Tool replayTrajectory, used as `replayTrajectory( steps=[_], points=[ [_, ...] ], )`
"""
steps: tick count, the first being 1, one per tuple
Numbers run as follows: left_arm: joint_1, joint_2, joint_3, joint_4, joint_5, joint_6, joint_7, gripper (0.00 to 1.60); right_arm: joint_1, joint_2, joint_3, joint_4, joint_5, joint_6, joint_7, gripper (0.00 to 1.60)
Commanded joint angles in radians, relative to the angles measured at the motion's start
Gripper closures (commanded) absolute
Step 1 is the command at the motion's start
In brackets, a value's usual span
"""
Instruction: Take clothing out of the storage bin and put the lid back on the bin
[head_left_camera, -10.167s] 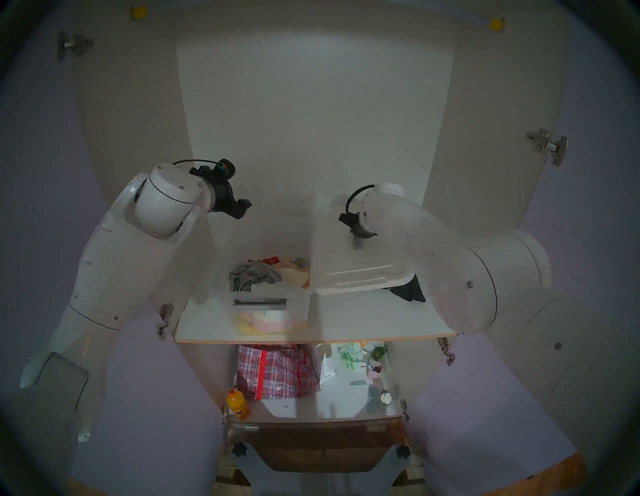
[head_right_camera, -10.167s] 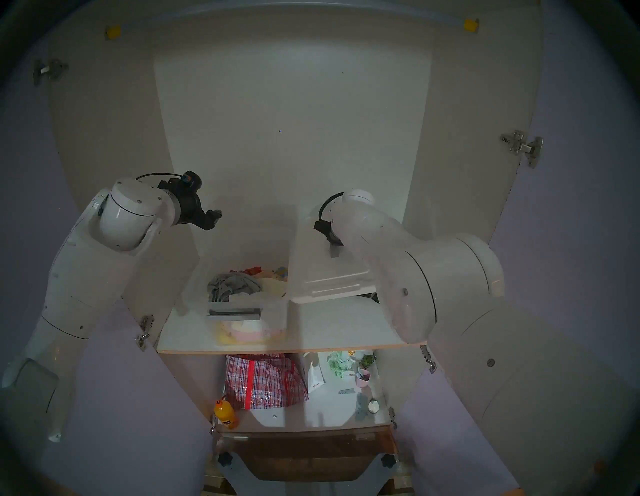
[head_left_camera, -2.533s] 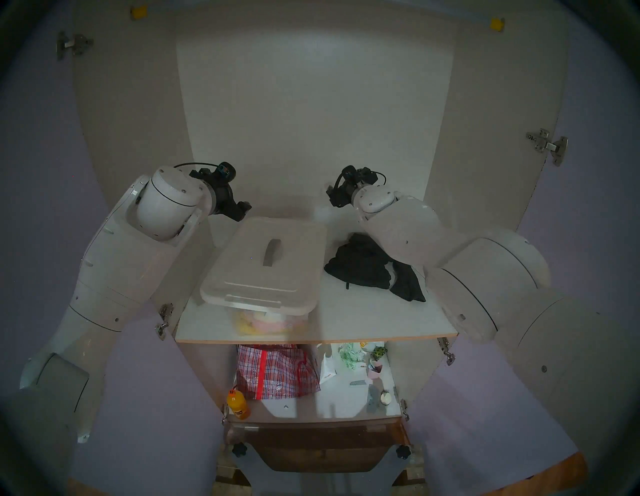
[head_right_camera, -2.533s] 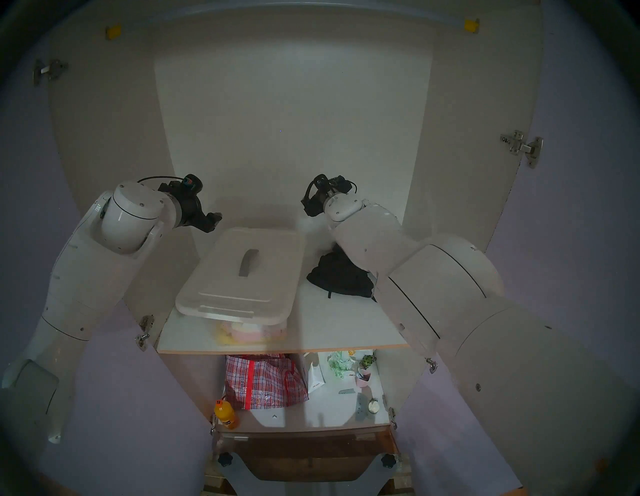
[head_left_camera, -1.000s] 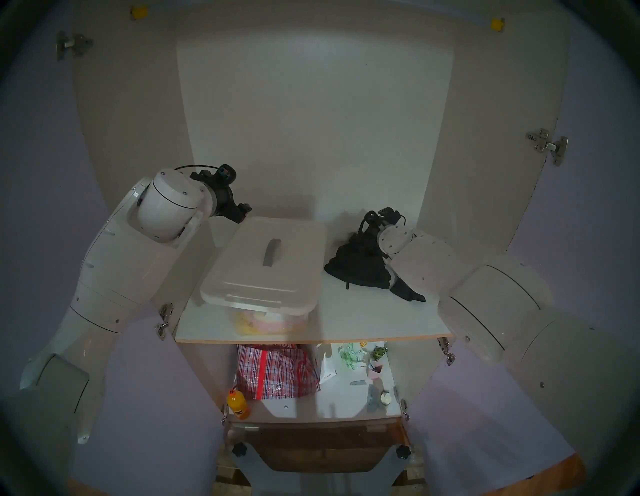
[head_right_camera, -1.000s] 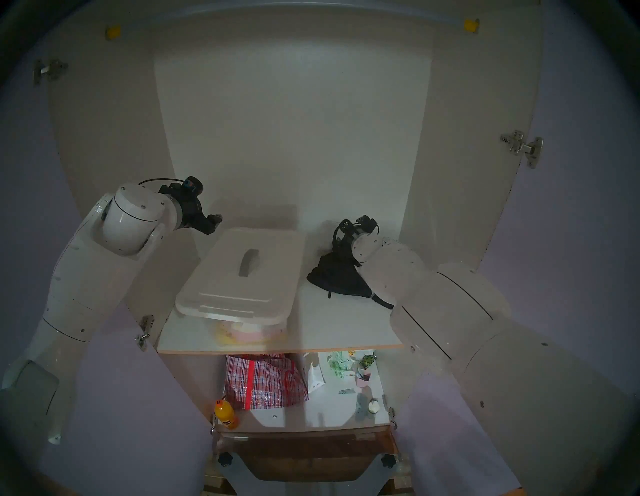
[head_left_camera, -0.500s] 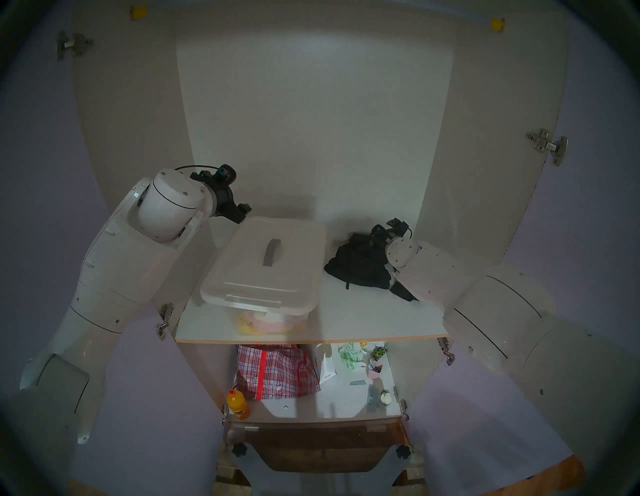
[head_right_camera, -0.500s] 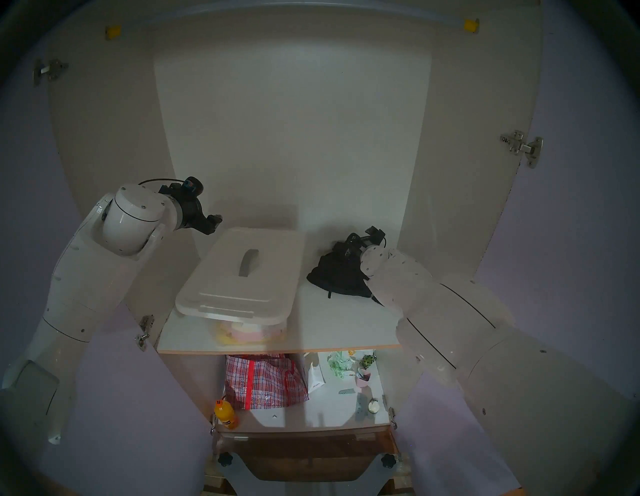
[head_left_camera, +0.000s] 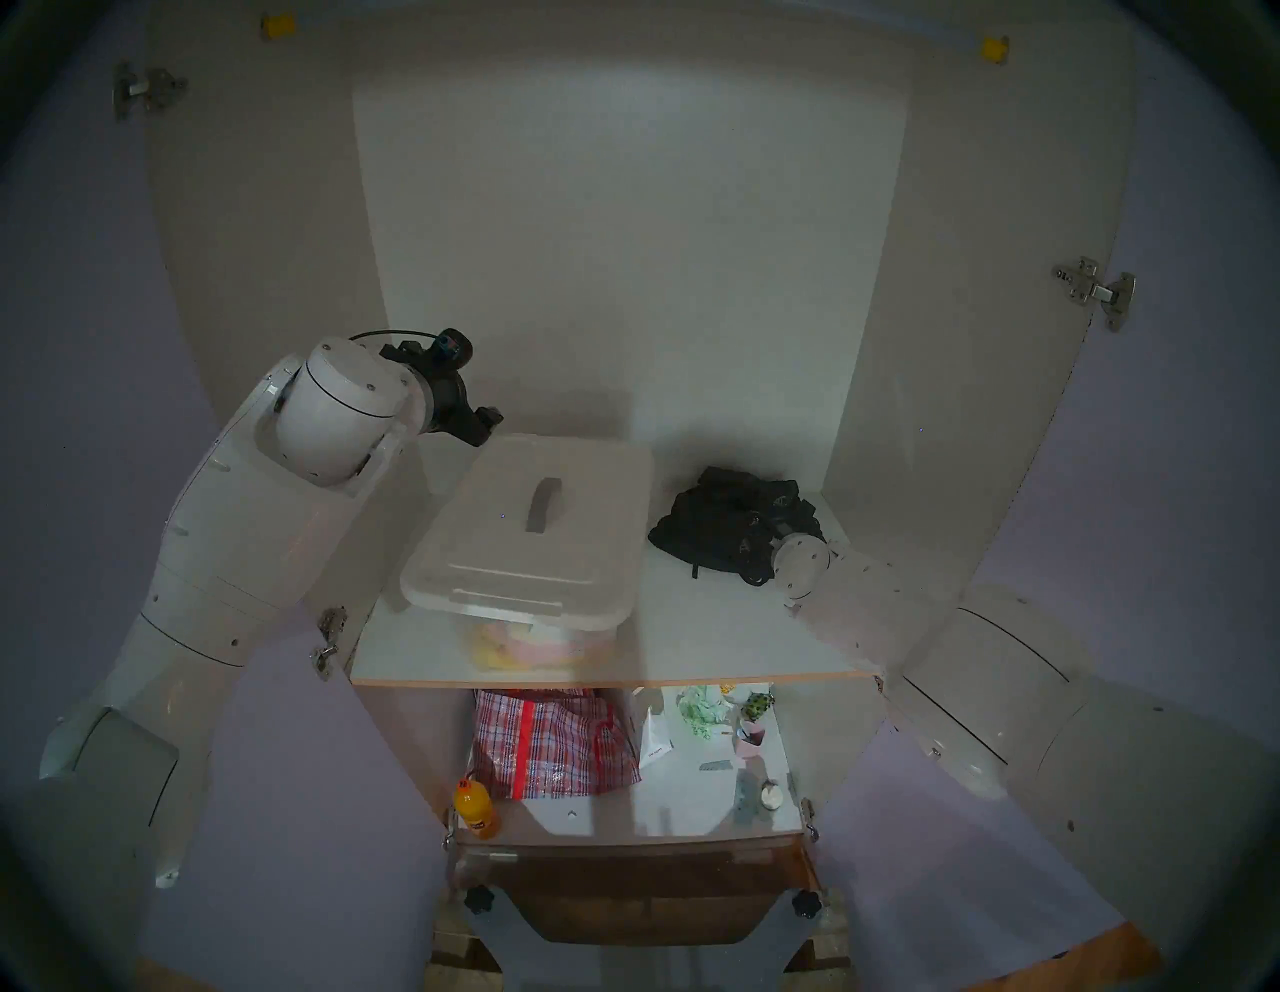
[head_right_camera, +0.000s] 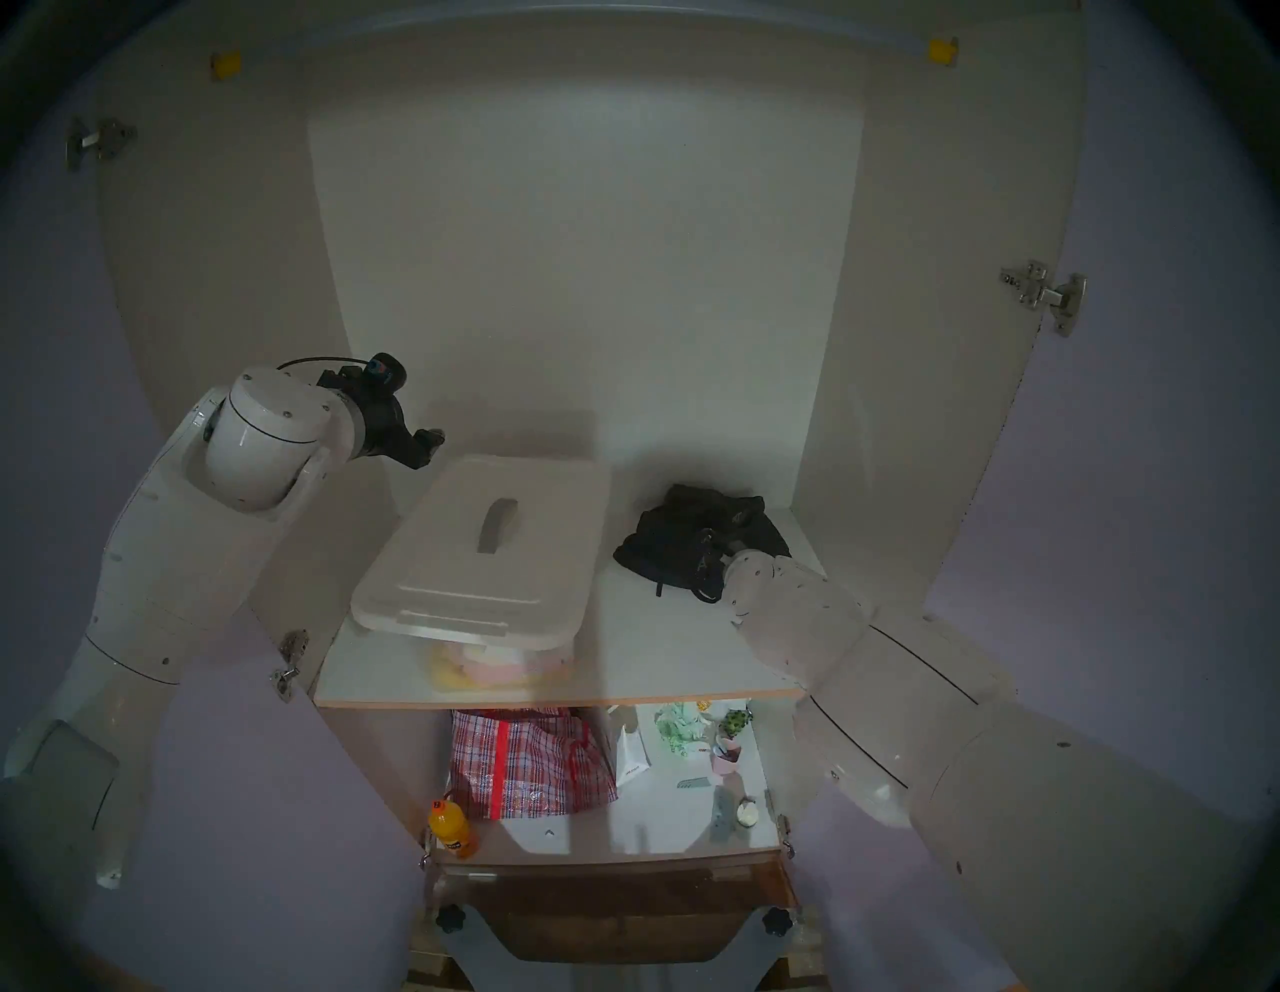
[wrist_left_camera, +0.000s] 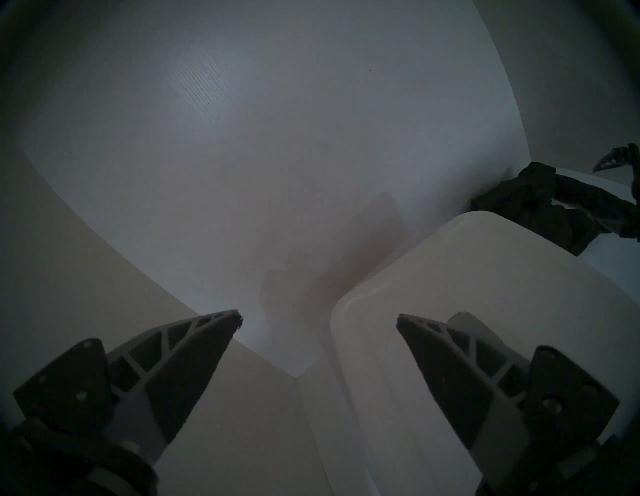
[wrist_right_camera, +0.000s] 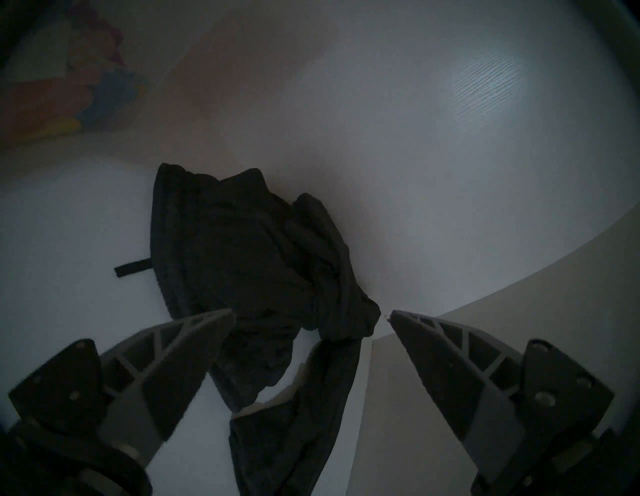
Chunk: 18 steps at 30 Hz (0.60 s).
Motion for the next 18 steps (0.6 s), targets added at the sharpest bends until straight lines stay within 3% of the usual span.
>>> replayTrajectory(
  steps=[1, 18],
  points=[
    [-0.030, 0.000, -0.014, -0.020, 0.000, -0.007, 0.002, 0.00, 0.020, -0.007, -0.011, -0.018, -0.013, 0.009, -0.028, 0.00],
    [-0.040, -0.012, -0.013, -0.004, -0.003, -0.006, 0.005, 0.00, 0.017, -0.010, -0.039, -0.019, -0.045, 0.030, -0.056, 0.00]
  ],
)
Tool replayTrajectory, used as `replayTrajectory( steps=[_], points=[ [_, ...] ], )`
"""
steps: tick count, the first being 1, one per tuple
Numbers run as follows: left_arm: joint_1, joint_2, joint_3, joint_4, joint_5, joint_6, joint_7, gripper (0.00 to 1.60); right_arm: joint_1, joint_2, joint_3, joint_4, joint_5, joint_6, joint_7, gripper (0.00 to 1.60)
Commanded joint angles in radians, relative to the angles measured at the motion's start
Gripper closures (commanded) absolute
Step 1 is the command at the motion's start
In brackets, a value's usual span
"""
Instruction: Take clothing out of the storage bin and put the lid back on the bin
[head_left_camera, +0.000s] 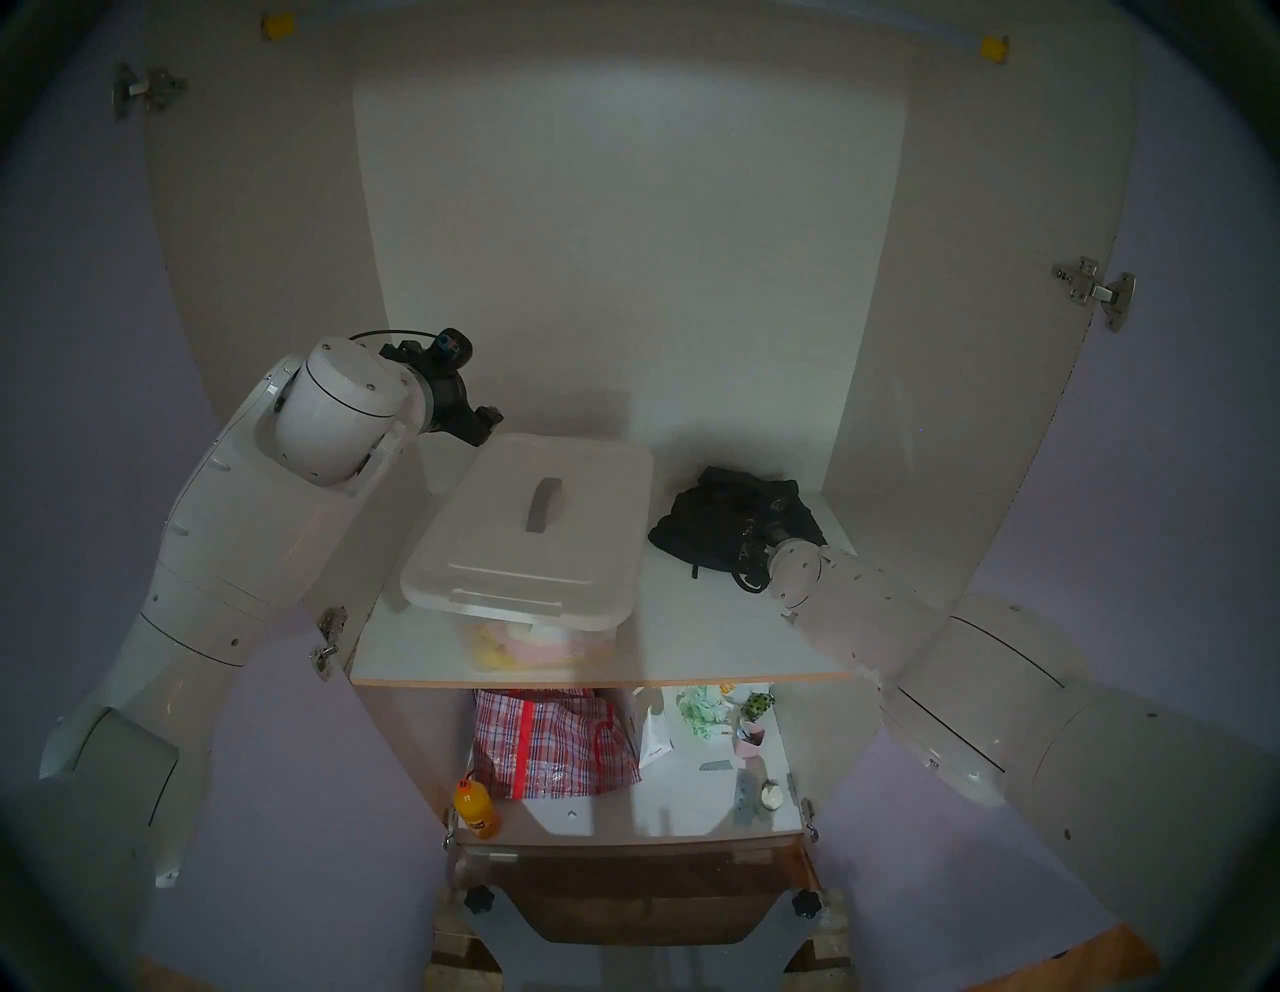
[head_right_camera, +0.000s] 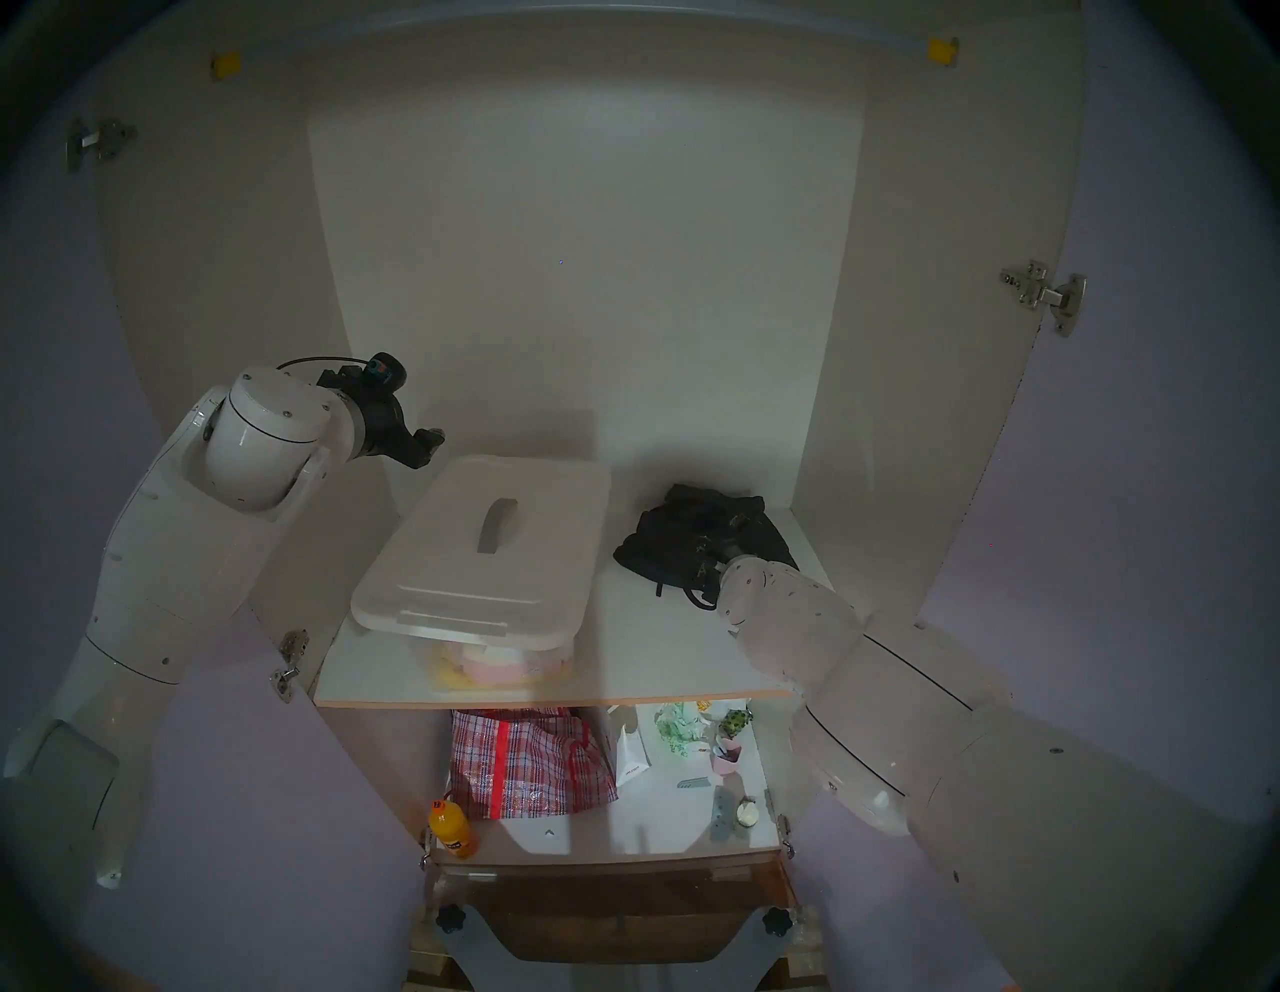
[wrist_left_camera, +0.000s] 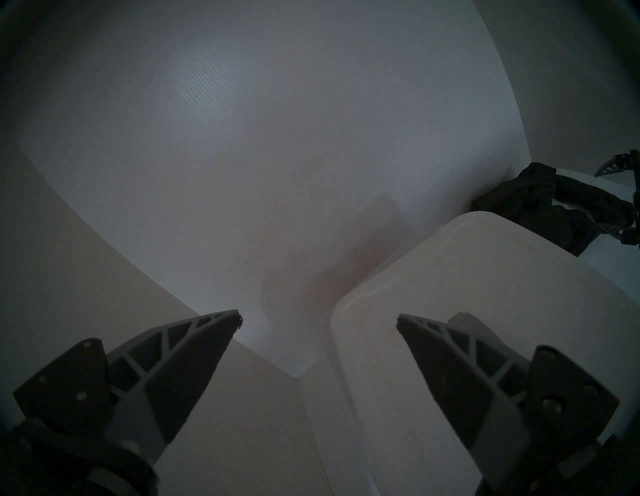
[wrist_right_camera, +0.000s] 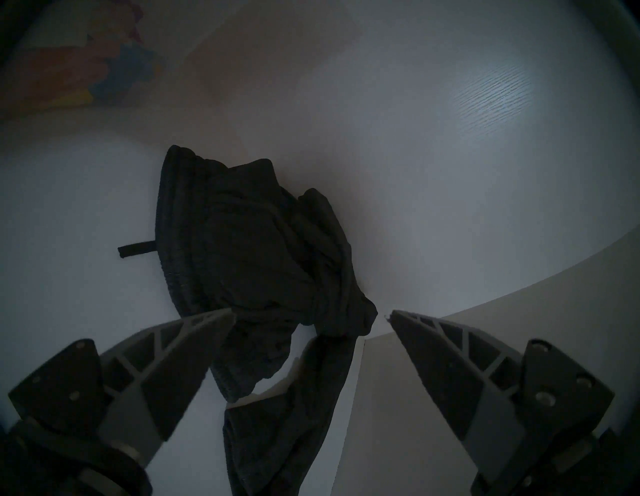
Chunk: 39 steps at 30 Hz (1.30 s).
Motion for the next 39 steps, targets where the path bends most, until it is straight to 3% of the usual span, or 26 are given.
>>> replayTrajectory(
  steps=[1, 16, 30, 39],
  points=[
    [-0.042, -0.015, -0.012, 0.000, -0.003, -0.006, 0.004, 0.00, 0.026, -0.004, -0.003, -0.014, -0.006, 0.006, -0.020, 0.00],
    [-0.048, -0.103, -0.015, 0.102, -0.046, -0.009, 0.025, 0.00, 0.026, -0.005, -0.015, -0.015, -0.023, 0.015, -0.032, 0.00],
    [-0.037, -0.264, -0.028, 0.161, -0.085, -0.002, 0.058, 0.00, 0.025, -0.006, -0.020, -0.015, -0.036, 0.022, -0.040, 0.00],
    [-0.017, -0.312, -0.039, 0.202, -0.093, 0.000, 0.090, 0.00, 0.025, -0.007, -0.020, -0.015, -0.042, 0.024, -0.044, 0.00]
  ],
)
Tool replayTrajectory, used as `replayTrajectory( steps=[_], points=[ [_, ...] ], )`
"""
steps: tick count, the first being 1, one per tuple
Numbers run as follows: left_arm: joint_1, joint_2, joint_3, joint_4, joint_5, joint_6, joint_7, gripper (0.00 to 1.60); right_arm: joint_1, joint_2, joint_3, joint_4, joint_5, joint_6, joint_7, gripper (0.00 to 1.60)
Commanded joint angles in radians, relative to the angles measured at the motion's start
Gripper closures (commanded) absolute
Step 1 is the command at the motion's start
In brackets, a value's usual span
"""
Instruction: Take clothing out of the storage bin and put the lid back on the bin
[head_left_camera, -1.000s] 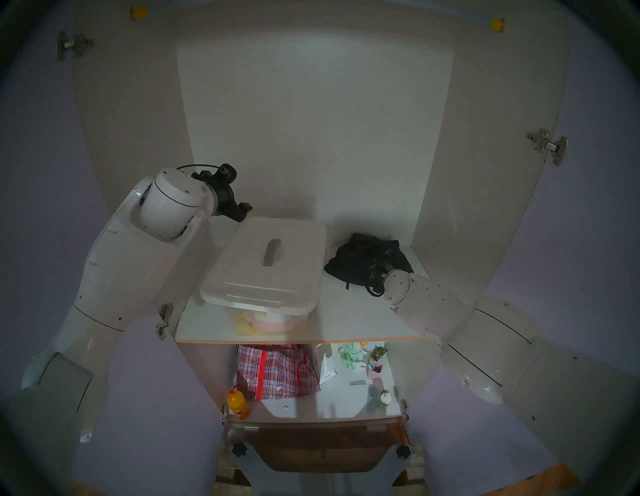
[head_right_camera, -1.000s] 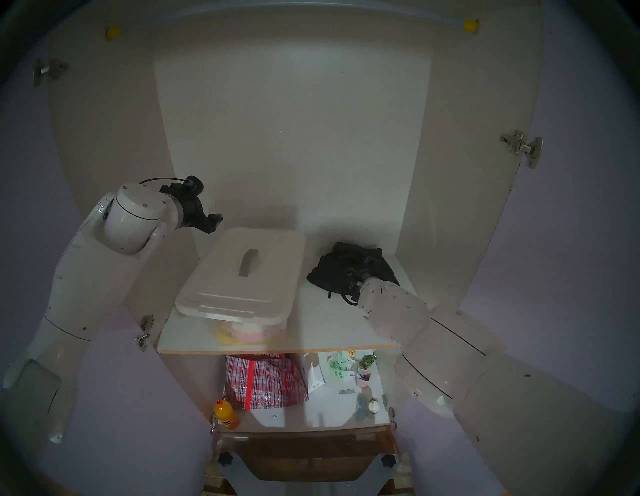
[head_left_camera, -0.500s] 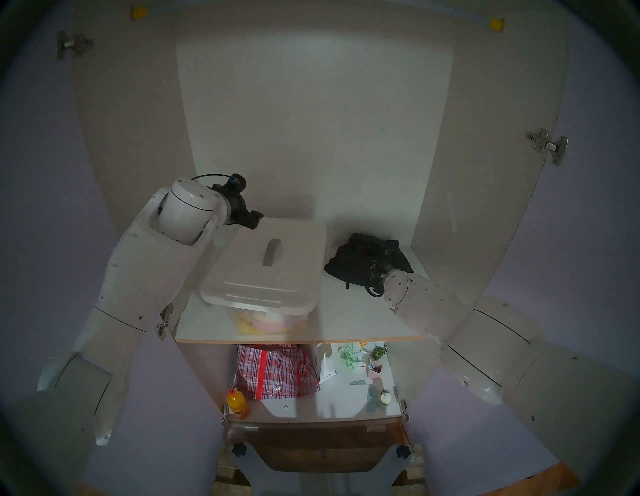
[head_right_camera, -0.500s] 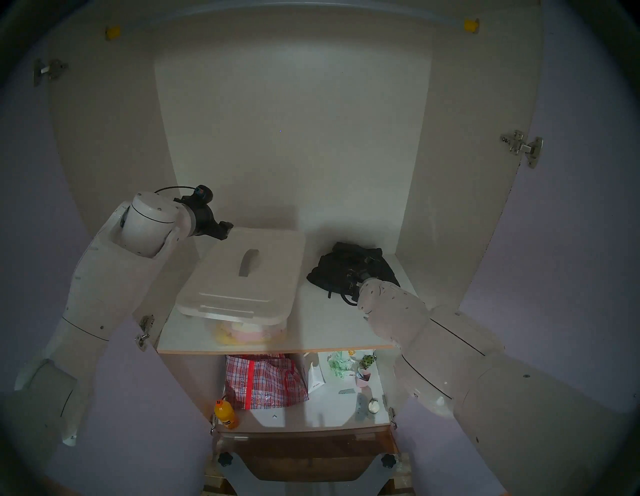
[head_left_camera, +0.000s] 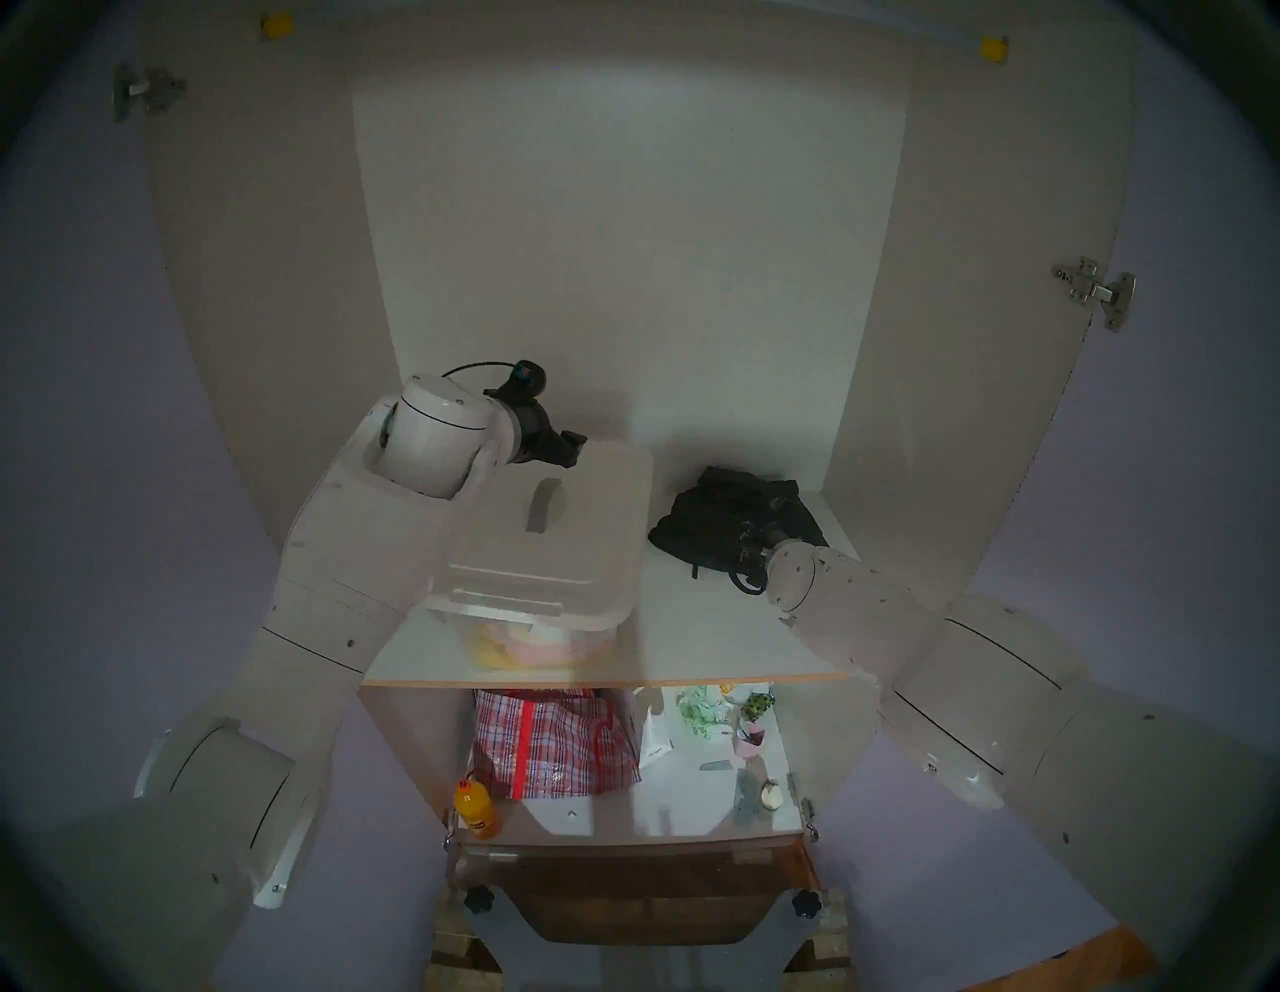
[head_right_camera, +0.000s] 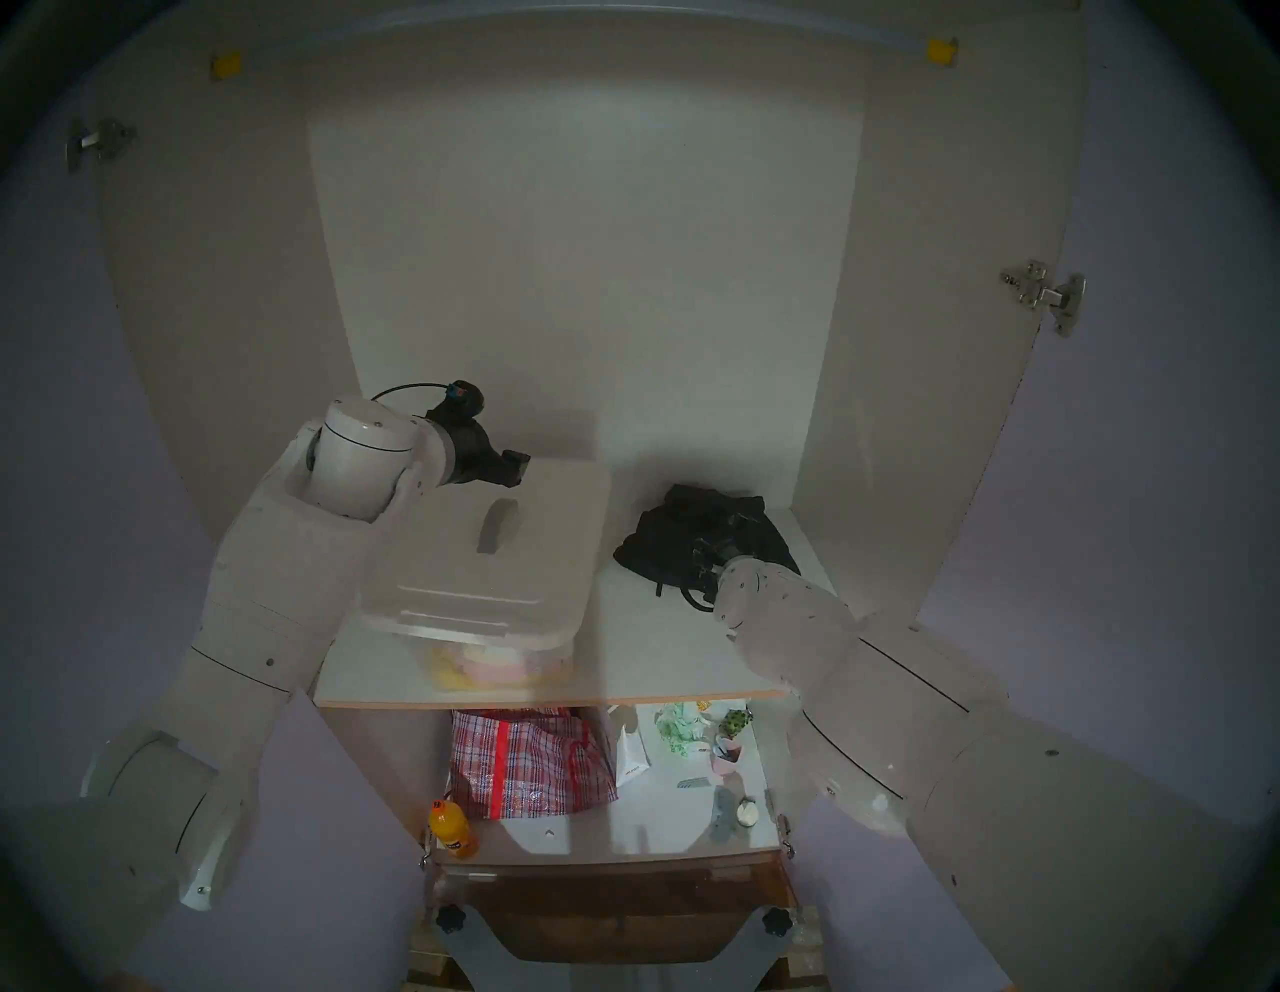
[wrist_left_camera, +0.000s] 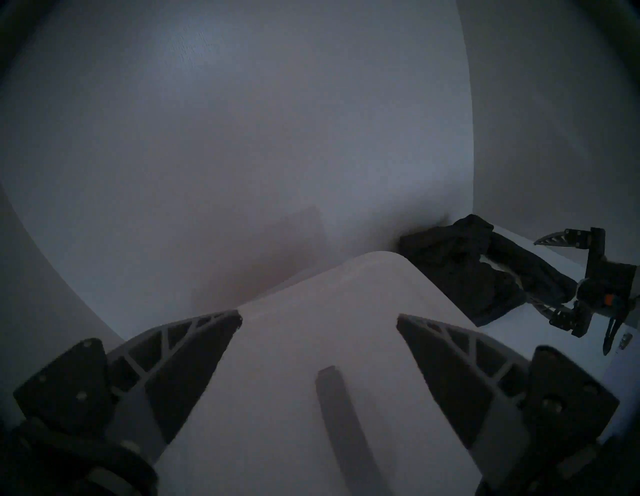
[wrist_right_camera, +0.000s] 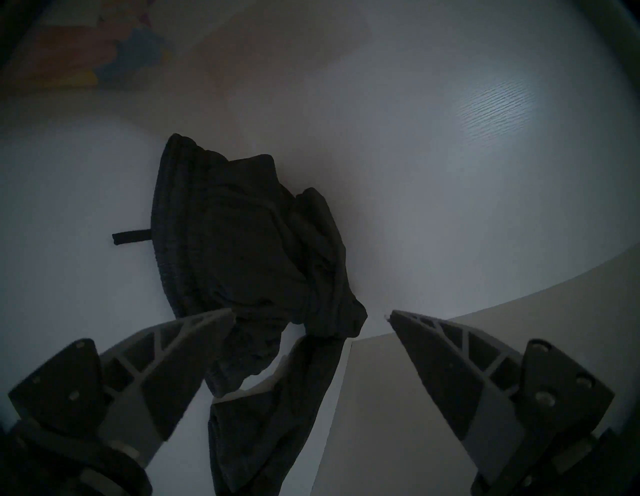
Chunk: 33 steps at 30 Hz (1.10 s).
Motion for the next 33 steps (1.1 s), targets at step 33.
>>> replayTrajectory(
  steps=[33],
  points=[
    [-0.001, -0.116, -0.044, 0.100, -0.059, 0.003, 0.114, 0.00, 0.027, -0.003, 0.003, -0.014, -0.014, 0.007, -0.018, 0.00]
  ],
)
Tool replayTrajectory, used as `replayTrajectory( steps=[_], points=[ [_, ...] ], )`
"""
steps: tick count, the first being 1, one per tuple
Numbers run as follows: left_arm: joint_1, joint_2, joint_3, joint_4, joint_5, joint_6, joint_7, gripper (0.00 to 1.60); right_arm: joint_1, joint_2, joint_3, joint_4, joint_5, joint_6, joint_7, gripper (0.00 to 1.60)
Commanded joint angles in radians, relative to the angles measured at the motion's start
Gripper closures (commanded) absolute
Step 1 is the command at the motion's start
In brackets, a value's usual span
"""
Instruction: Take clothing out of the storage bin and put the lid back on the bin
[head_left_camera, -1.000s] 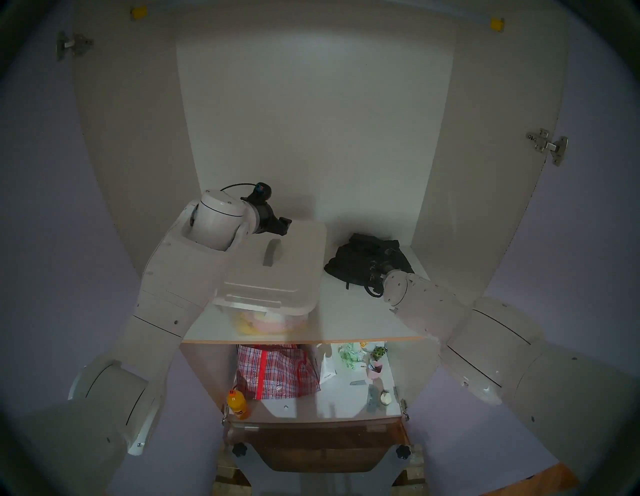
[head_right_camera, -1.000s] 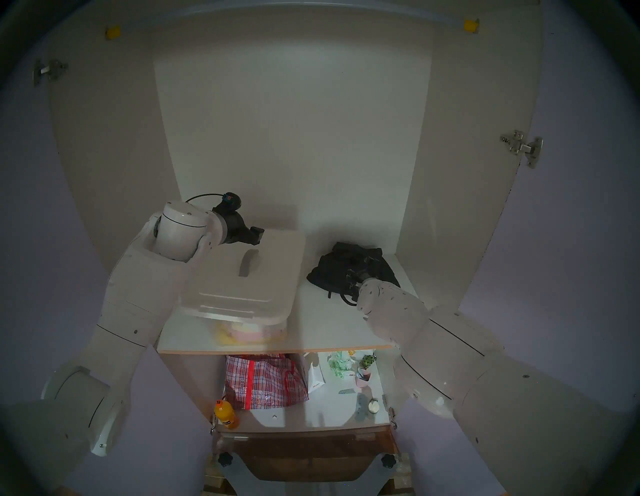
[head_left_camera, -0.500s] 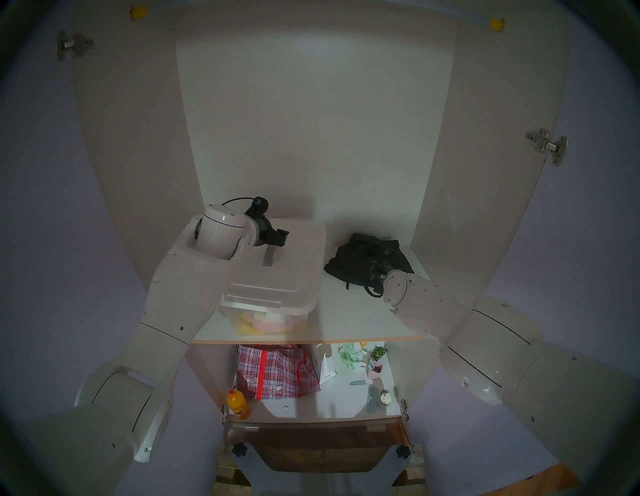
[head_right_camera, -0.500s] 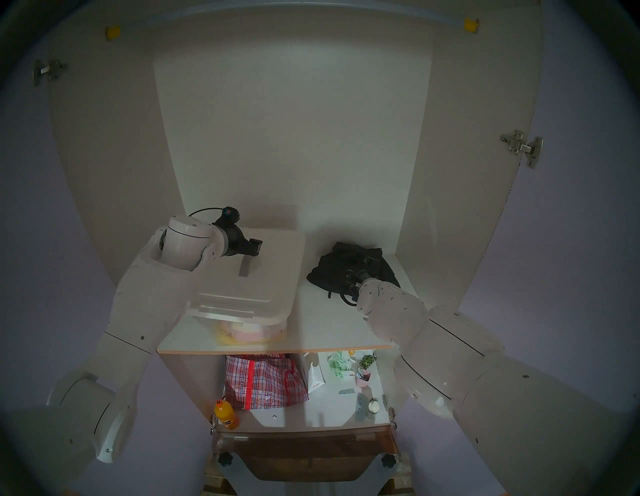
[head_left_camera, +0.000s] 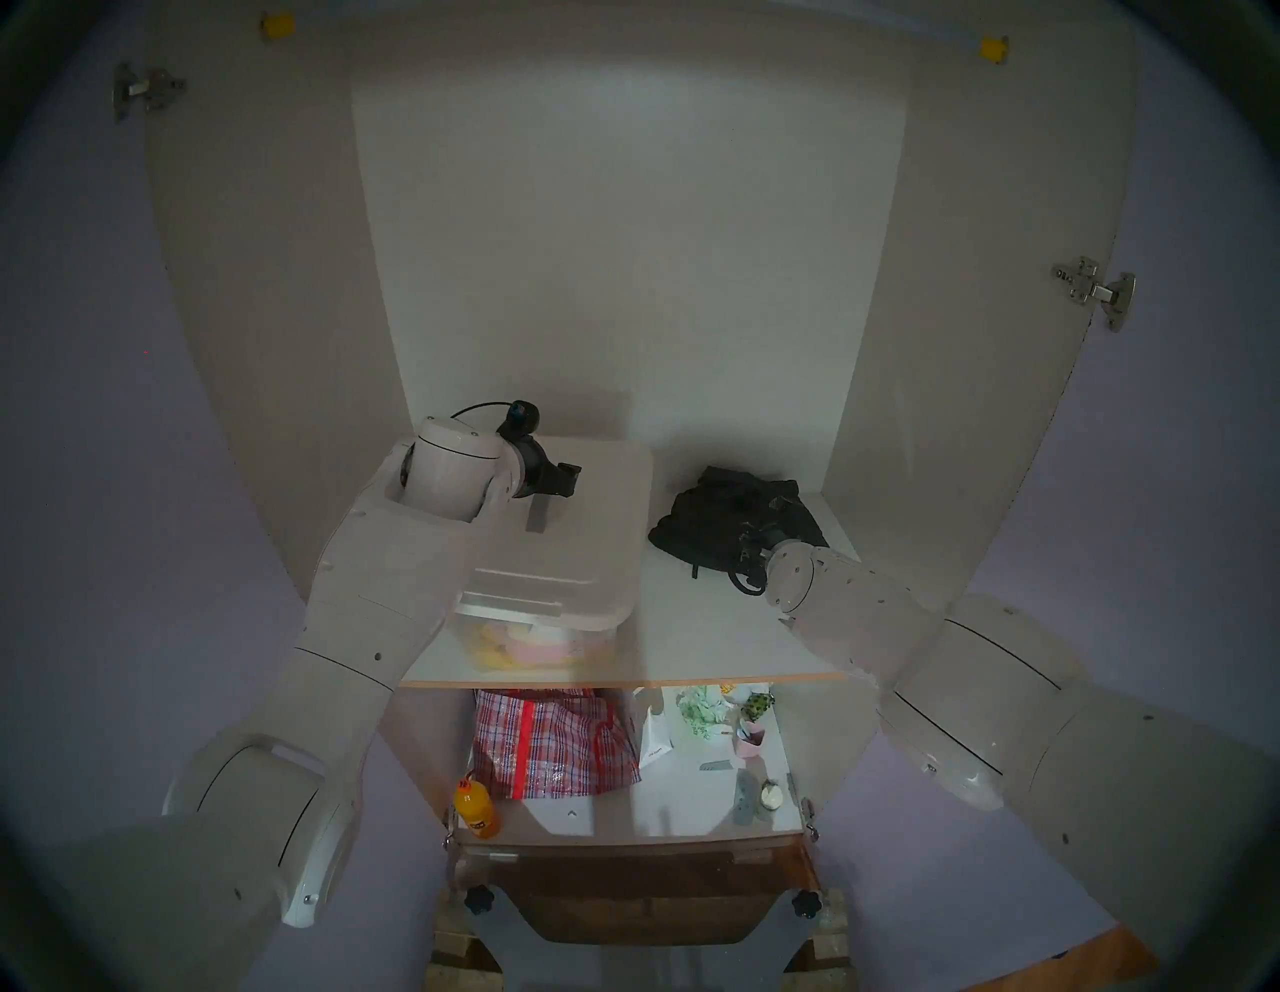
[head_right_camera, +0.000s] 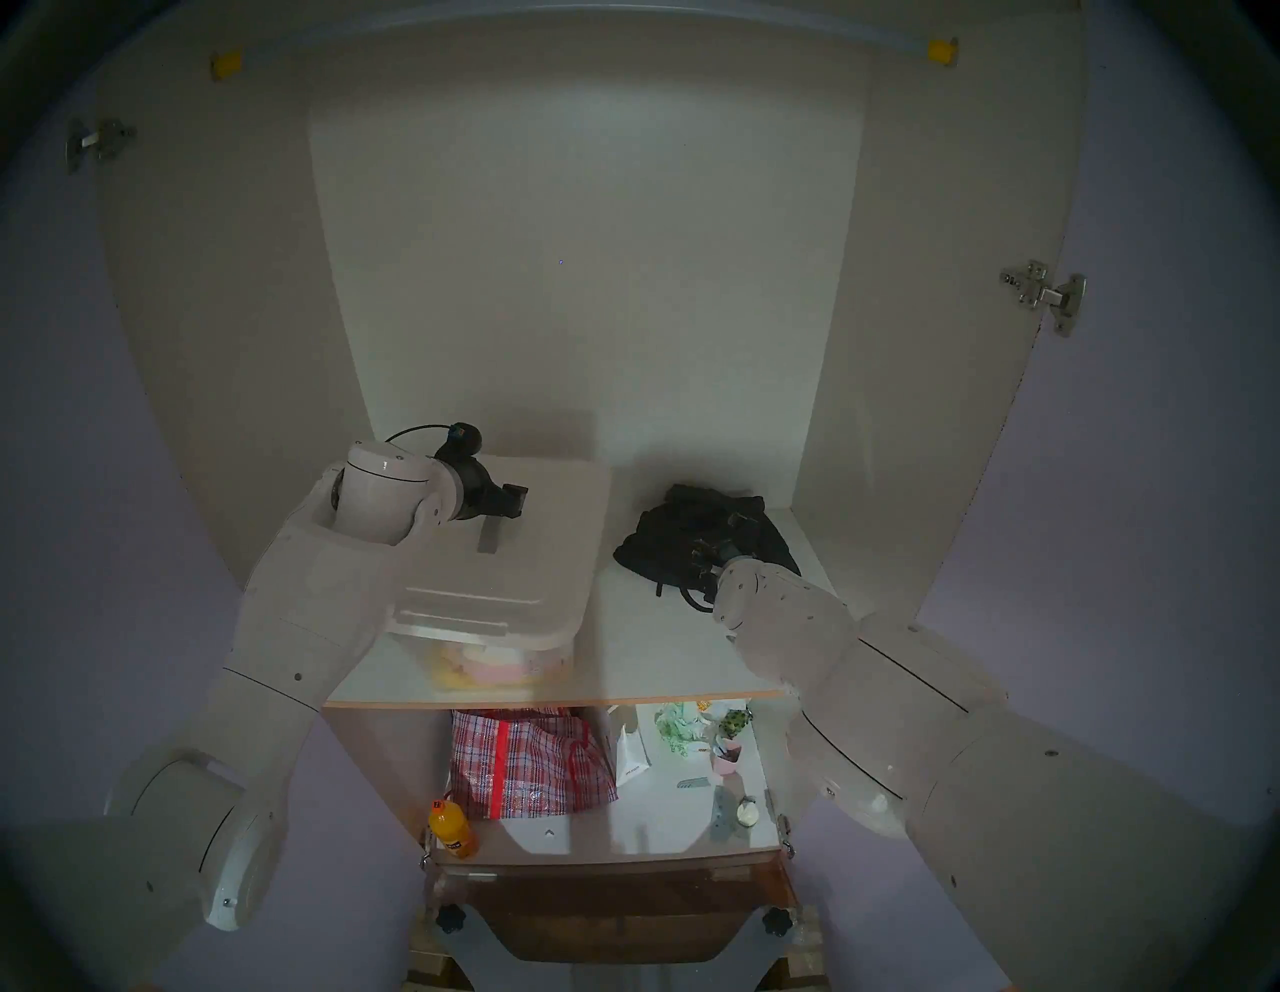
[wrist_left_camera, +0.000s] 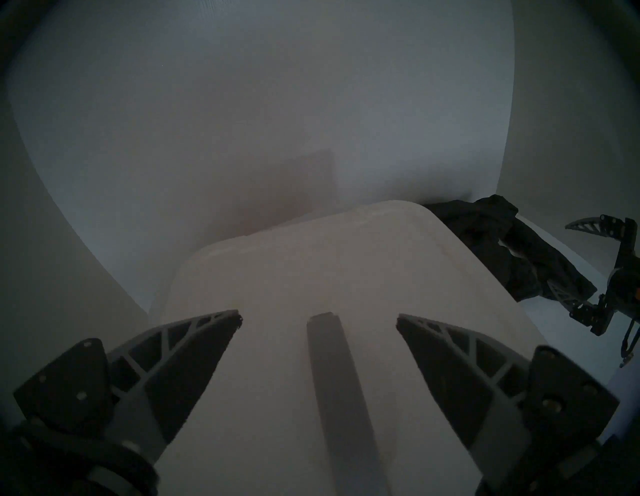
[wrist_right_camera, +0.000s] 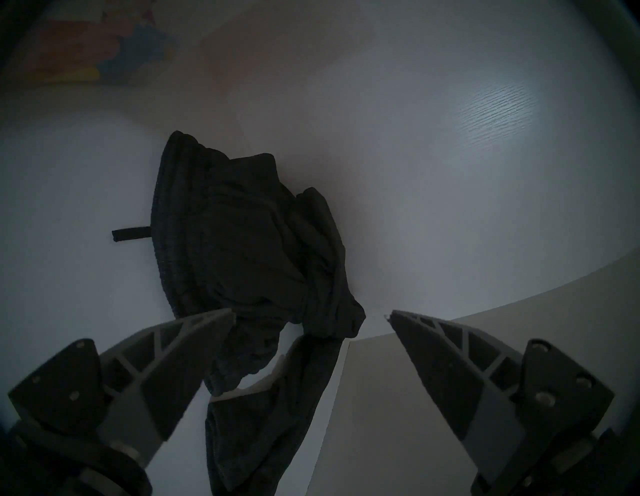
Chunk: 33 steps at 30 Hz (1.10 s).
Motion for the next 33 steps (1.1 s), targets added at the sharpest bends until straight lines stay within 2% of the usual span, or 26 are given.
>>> replayTrajectory(
  steps=[1, 19, 33],
  points=[
    [-0.025, -0.034, -0.003, -0.010, -0.010, 0.005, 0.008, 0.00, 0.028, -0.002, 0.003, -0.013, 0.001, 0.002, -0.014, 0.00],
    [0.009, -0.075, 0.017, -0.015, -0.006, 0.045, 0.083, 0.00, 0.027, -0.002, 0.004, -0.013, -0.004, 0.003, -0.014, 0.00],
    [0.038, -0.092, 0.029, -0.081, 0.036, 0.076, 0.183, 0.00, 0.027, -0.002, 0.006, -0.013, -0.007, 0.003, -0.014, 0.00]
  ],
)
